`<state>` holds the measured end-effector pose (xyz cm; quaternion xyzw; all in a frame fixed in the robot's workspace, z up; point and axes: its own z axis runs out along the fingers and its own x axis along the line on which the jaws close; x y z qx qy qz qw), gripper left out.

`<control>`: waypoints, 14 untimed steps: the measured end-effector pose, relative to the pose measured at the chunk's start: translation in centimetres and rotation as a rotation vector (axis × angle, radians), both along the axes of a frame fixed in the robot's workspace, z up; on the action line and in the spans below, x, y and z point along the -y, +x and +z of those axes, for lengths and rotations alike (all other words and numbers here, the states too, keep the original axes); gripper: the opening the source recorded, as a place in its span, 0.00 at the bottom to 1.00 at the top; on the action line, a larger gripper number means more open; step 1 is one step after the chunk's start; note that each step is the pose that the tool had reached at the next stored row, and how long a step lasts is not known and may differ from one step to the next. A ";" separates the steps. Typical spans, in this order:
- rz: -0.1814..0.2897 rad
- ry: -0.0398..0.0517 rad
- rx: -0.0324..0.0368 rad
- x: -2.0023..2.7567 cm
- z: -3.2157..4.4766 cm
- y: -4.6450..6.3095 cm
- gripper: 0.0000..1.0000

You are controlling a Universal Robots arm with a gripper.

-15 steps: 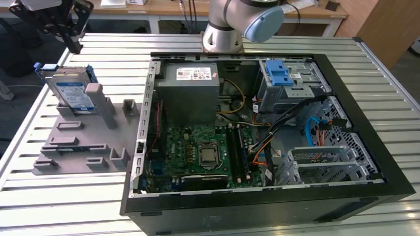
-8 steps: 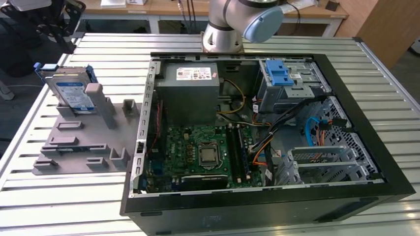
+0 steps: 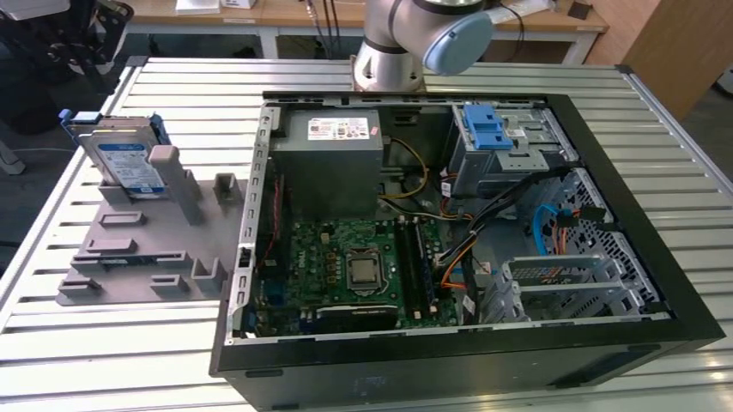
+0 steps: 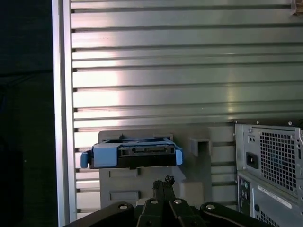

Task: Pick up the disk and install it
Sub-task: 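Reach for the disk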

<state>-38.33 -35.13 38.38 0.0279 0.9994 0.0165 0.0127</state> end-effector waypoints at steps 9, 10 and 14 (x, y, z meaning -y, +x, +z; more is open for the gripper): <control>0.000 0.0000 -0.0002 -0.20 -0.25 -1.3 0.11; 0.000 0.0000 -0.0003 -0.21 -0.27 -1.4 0.11; 0.000 0.0000 -0.0003 -0.25 -0.38 -2.0 0.11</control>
